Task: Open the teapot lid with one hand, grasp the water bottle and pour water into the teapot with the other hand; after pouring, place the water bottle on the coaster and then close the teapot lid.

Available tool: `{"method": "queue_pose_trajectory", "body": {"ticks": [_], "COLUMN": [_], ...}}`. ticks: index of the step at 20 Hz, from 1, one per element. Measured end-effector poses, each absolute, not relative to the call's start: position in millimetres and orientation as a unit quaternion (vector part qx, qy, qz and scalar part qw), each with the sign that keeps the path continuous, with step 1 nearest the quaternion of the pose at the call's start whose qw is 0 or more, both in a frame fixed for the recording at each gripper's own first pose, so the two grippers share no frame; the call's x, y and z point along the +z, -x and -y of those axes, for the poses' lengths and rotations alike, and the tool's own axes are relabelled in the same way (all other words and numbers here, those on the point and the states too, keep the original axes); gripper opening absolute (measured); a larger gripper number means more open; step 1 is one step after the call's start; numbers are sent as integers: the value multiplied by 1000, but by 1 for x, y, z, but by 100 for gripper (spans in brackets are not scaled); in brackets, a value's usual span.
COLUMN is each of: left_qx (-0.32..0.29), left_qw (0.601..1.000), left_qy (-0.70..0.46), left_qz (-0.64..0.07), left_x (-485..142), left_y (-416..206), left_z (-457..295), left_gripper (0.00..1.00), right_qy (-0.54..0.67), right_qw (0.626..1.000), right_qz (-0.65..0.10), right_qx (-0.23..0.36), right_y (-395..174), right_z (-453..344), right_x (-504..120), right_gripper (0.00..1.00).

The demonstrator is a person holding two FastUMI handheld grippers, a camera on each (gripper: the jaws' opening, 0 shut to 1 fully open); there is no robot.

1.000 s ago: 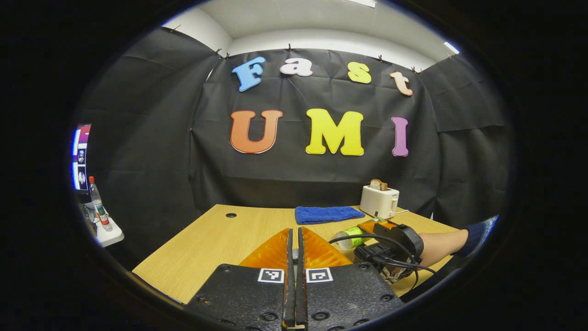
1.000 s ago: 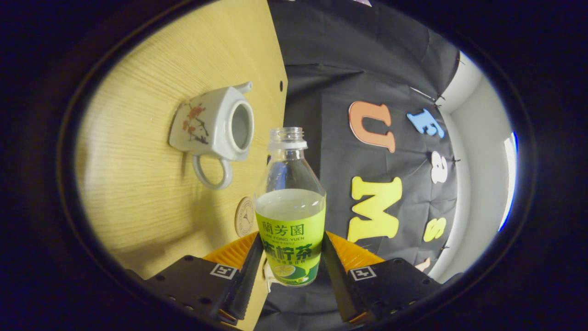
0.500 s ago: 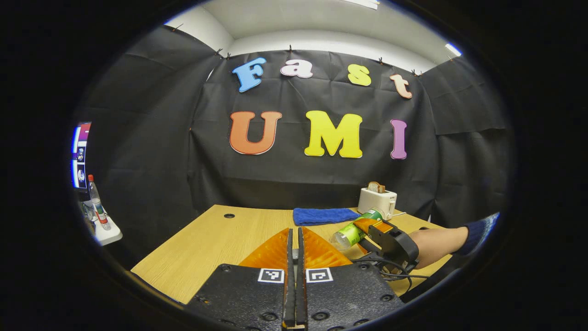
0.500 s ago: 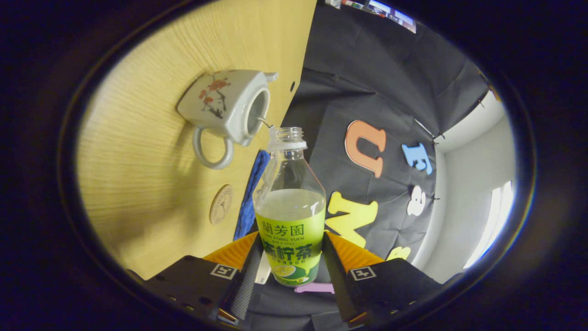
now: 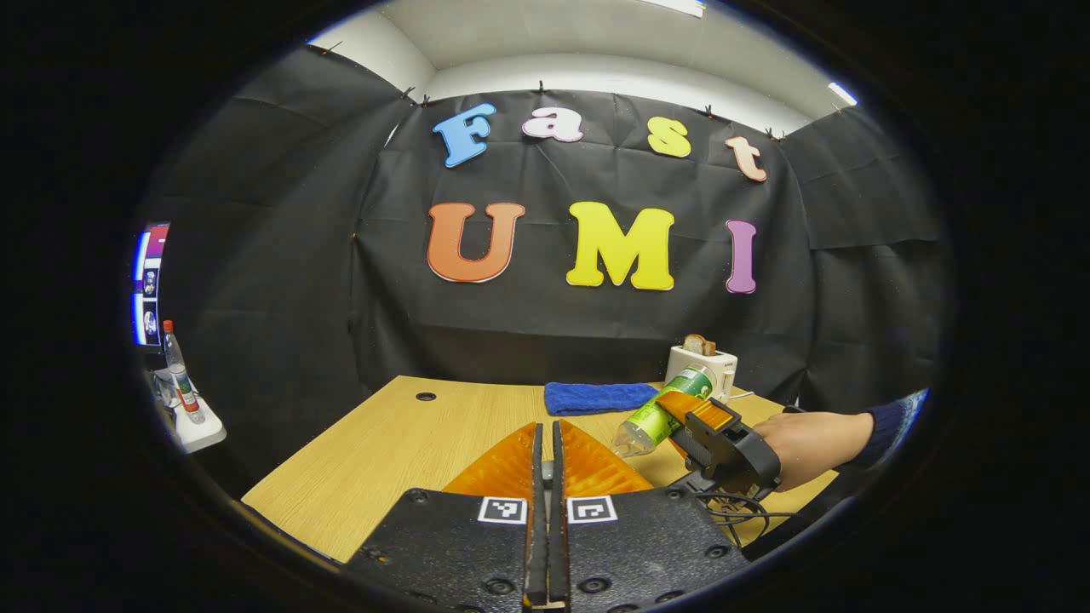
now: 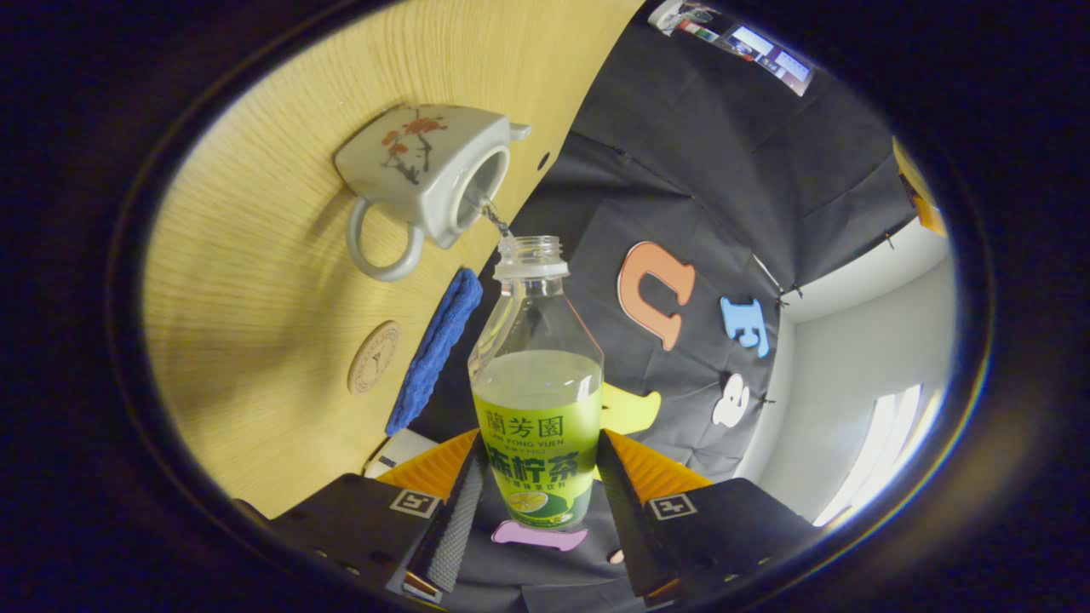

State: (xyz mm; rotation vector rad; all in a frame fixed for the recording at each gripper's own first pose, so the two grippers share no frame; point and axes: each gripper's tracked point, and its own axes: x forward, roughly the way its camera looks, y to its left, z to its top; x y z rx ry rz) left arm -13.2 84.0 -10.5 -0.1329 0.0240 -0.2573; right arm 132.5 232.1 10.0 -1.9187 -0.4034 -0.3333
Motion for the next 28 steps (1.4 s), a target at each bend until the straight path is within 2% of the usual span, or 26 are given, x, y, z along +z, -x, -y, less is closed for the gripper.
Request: {"method": "queue_pose_trajectory", "body": {"ticks": [8,9,28], "left_qx": [-131,-131,-129], "left_qw": [989,989,989], "left_qy": [72,72,66], "left_qz": [-13,-11,-15], "left_x": [-10,-9,-12], "left_y": [14,14,15], "left_z": [-86,-87,-89], "left_gripper": [3,3,3], "right_qy": [820,819,820], "right_qw": [512,513,500], "right_qz": [202,204,224], "right_qx": [-157,-160,-164], "right_y": [-121,-119,-116], "right_z": [-246,-247,-250], "right_x": [26,27,29], "right_gripper": [73,75,74]}}
